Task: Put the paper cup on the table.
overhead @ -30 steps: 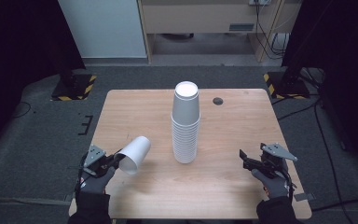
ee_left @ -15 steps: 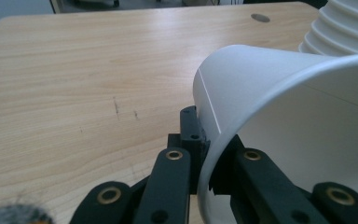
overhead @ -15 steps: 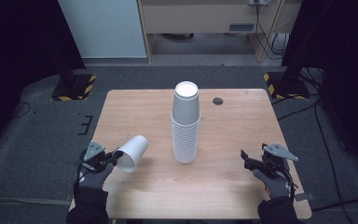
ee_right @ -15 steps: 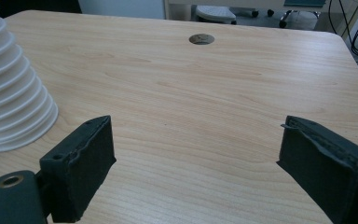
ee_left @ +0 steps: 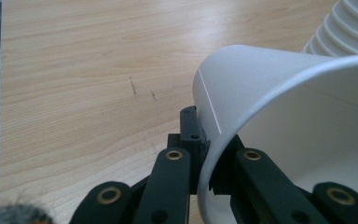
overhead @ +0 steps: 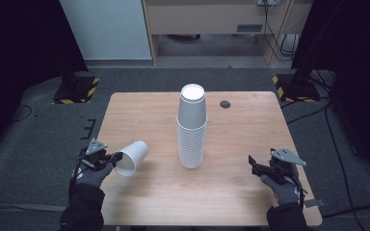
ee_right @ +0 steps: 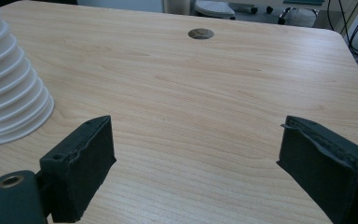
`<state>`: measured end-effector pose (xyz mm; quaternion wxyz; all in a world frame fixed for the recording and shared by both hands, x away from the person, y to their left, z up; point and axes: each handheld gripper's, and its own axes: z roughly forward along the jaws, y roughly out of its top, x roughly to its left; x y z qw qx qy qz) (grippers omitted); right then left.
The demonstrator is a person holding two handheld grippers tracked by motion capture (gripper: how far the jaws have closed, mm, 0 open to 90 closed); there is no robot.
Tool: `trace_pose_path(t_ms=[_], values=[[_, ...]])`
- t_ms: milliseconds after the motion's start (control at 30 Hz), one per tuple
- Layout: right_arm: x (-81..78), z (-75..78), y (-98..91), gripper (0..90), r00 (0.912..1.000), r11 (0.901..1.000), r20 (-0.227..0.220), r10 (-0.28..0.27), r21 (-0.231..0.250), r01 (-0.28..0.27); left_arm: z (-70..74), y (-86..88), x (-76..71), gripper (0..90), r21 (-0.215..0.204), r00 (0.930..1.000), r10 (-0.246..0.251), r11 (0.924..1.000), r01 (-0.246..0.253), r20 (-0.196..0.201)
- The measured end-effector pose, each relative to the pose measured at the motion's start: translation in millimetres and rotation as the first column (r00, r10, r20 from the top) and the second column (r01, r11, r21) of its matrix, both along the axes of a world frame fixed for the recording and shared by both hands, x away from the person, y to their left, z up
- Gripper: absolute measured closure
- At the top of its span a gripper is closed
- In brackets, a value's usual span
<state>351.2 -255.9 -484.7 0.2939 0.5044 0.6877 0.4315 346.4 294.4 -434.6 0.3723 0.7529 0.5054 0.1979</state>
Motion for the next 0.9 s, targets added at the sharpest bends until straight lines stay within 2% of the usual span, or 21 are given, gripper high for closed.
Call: trace_pose_path(t_ms=[167, 267, 500, 600, 733, 900], values=[[-0.1, 0.1, 0.8, 10.4, 1.0, 1.0, -0.002, 0.003, -0.001, -0.003, 3.7, -0.6, 6.7, 86.3, 0.046, 0.9979, -0.011, 0.9988, 0.014, -0.063], [-0.1, -0.1, 0.4, 10.3, 1.0, 1.0, -0.004, 0.007, -0.005, -0.007, 5.7, -1.3, 10.4, 86.2, 0.085, 0.9948, -0.013, 0.9962, 0.022, -0.101], [-0.7, -0.4, 0.5, 10.3, 0.9999, 1.0, -0.009, 0.005, -0.002, -0.005, 10.3, -1.8, 18.1, 86.1, 0.138, 0.9854, 0.001, 0.9902, 0.022, -0.17], [0.0, -1.0, 0.7, 10.2, 0.9999, 1.0, -0.009, 0.005, -0.006, -0.005, 12.1, -2.2, 21.4, 86.2, 0.155, 0.9802, 0.007, 0.9876, 0.024, -0.198], [0.1, -1.1, 0.3, 10.2, 0.9999, 1.0, -0.008, 0.008, -0.006, -0.008, 12.6, -4.3, 25.3, 86.2, 0.189, 0.97, 0.008, 0.9812, 0.039, -0.243], [0.1, -0.9, -0.3, 10.1, 0.9999, 0.9999, -0.011, 0.011, -0.001, -0.011, 13.6, -8.1, 28.6, 86.3, 0.203, 0.9539, 0.003, 0.9773, 0.061, -0.3]])
